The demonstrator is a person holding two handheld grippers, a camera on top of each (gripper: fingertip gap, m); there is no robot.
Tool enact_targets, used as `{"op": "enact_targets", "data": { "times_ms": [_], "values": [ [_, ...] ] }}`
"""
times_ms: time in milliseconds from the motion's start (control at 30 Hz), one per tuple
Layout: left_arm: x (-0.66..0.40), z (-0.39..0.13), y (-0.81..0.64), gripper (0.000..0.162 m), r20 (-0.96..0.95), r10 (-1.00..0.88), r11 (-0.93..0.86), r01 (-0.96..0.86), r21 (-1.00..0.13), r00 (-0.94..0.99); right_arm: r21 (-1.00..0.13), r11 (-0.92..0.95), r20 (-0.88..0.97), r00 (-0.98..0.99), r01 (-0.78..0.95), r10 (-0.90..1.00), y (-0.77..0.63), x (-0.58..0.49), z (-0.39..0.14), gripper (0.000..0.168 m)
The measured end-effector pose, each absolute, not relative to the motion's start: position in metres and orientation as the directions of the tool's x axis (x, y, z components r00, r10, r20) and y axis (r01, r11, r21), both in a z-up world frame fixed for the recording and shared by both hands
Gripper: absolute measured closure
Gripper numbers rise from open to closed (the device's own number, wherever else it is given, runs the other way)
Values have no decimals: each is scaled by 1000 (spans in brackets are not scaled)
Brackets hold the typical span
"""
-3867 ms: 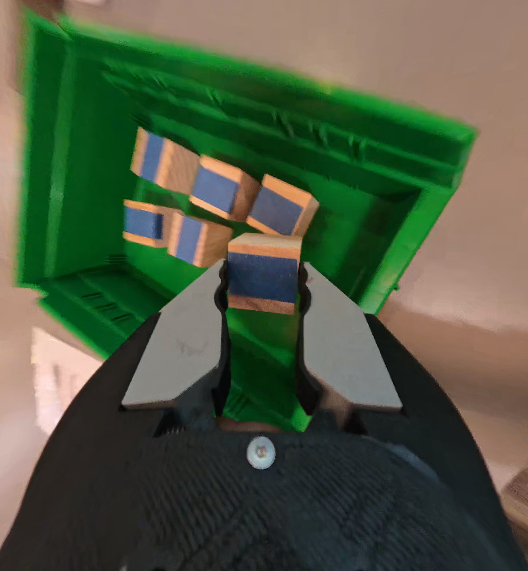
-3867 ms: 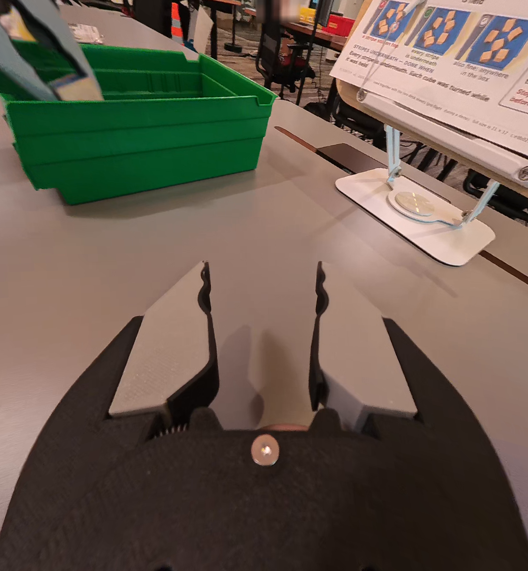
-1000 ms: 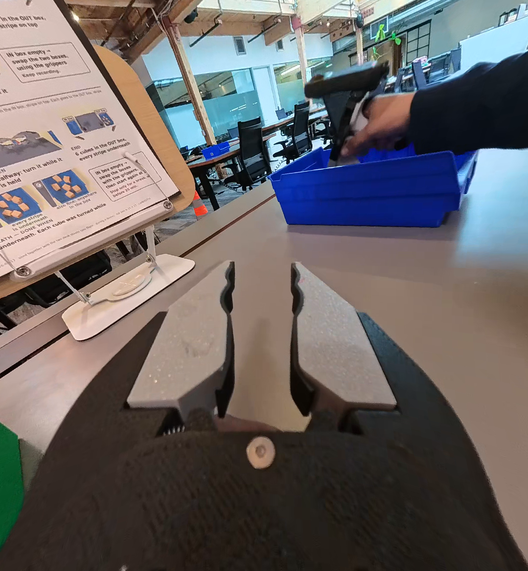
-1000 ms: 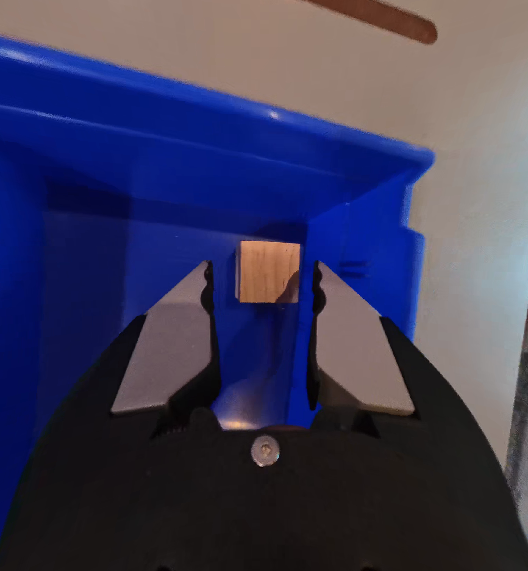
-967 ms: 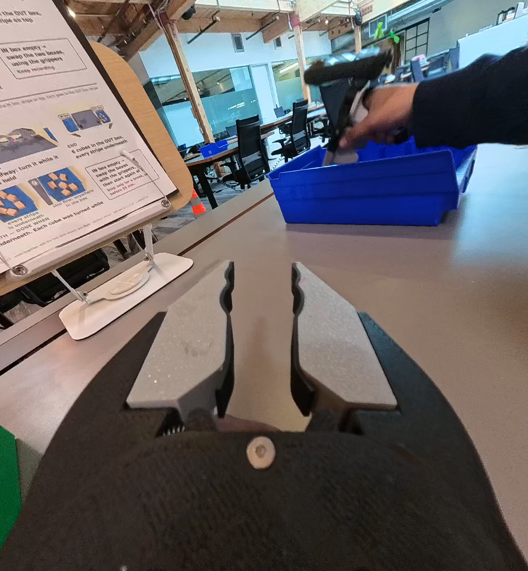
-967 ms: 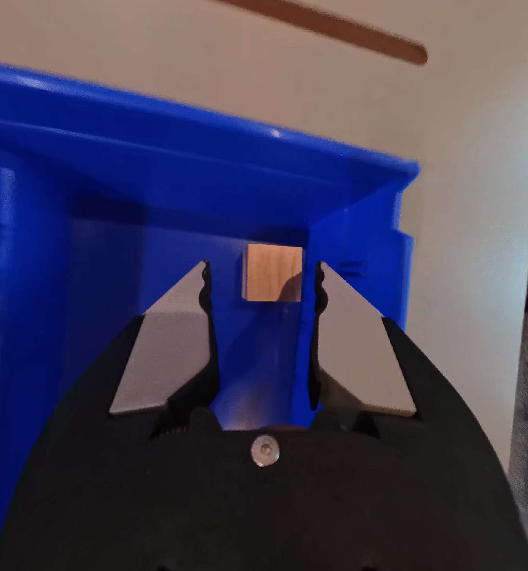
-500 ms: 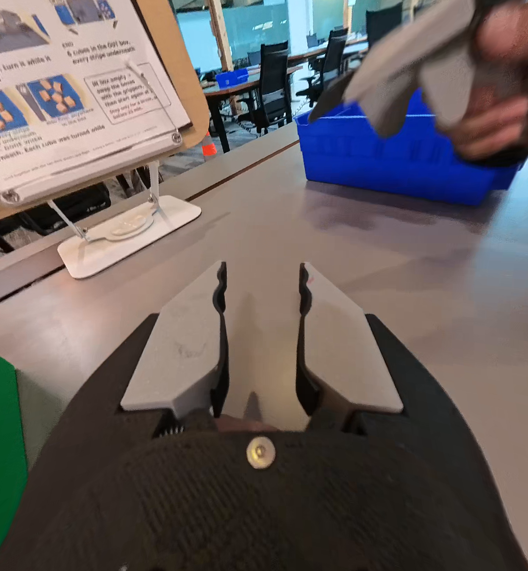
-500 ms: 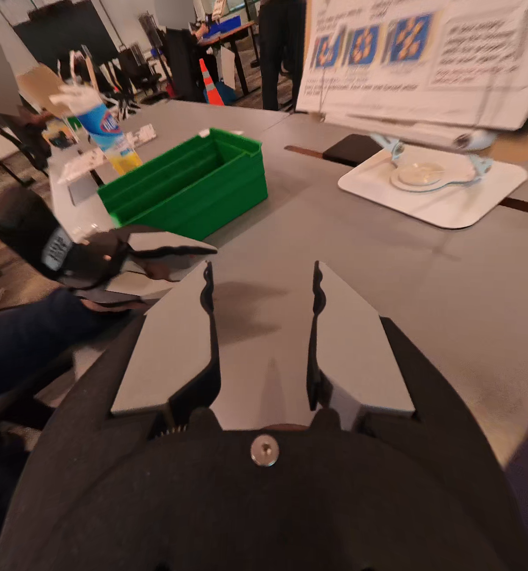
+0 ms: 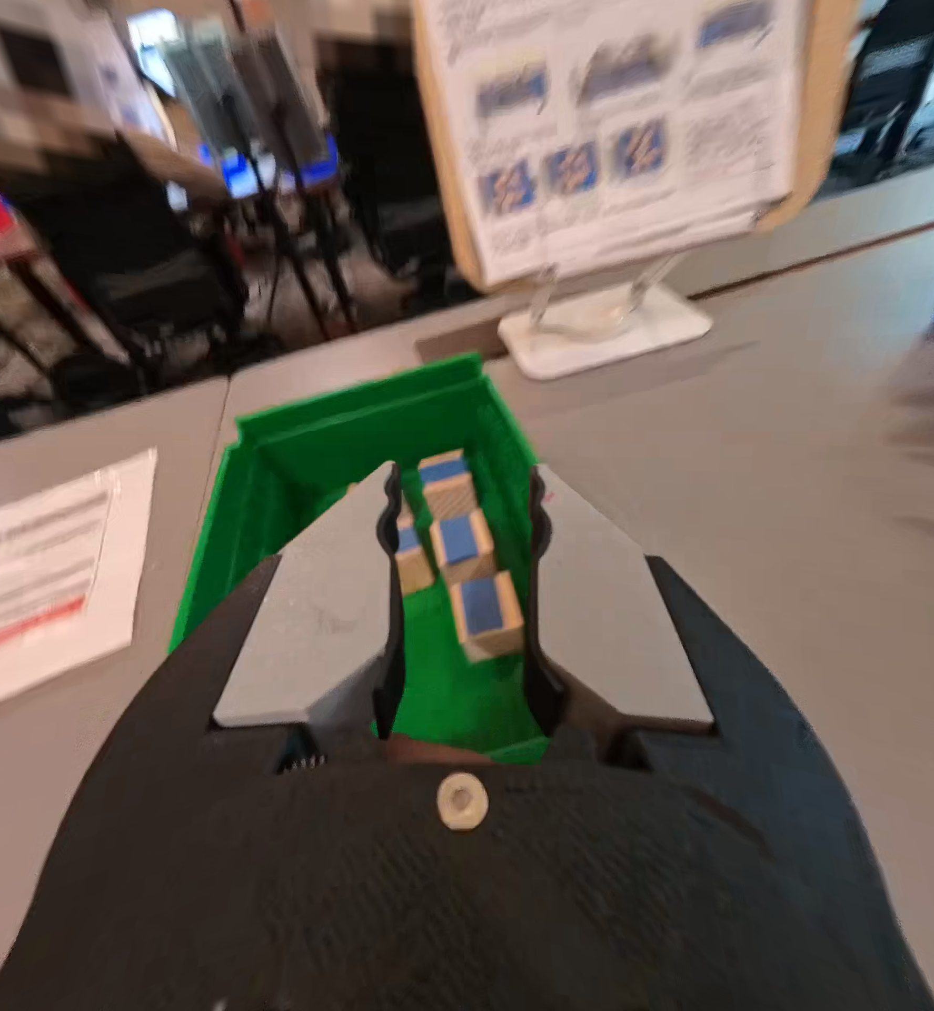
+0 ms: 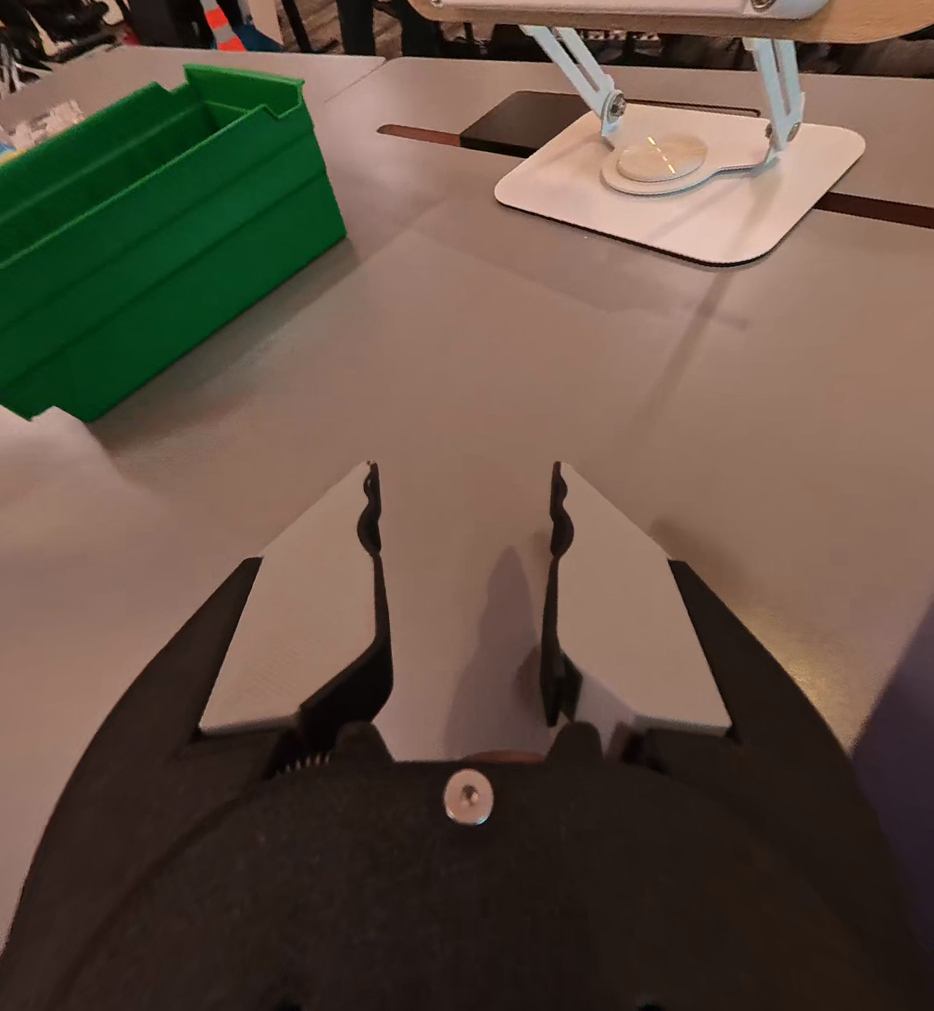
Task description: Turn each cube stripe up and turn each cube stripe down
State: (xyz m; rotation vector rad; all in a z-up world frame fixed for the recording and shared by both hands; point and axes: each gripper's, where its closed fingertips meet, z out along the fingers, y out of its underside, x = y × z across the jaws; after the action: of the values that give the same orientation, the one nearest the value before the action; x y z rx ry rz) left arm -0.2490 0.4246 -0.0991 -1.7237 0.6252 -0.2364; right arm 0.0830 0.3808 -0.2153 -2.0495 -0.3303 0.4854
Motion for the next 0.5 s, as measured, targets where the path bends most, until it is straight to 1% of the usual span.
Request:
{"op": "enact_targets", "data": {
  "times_ms": [67,133,167,233,333,433,467,500],
  "values": [
    [-269,-133,443,106,-101,-522,-289,-287,-913,847,-868,-492,-167,897,63,409,382,85,-218,109],
    [-277,-169,450,103,-41,-520,-427,-302,-852,853,-868,-487,-129,906,93,402,383,85,-221,109],
    [-278,-183,451,99,-34,-522,-466,-319,-825,852,-866,-488,-111,910,108,399,383,85,-223,110],
    [-272,-202,450,97,-12,-535,-510,-334,-793,845,-860,-495,-90,917,125,388,384,86,-227,110],
    [-262,-223,450,91,-21,-552,-558,-388,-733,834,-853,-507,-101,913,125,395,384,83,-231,110],
    [-251,-243,455,92,-66,-567,-588,-460,-665,821,-847,-514,-94,912,137,398,384,82,-234,110],
    [-249,-251,457,100,-89,-570,-601,-488,-633,817,-846,-515,-93,912,138,399,384,83,-234,110],
    [-250,-260,458,114,-127,-577,-607,-528,-594,807,-845,-517,-96,912,138,399,384,83,-235,110]
  ]
}}
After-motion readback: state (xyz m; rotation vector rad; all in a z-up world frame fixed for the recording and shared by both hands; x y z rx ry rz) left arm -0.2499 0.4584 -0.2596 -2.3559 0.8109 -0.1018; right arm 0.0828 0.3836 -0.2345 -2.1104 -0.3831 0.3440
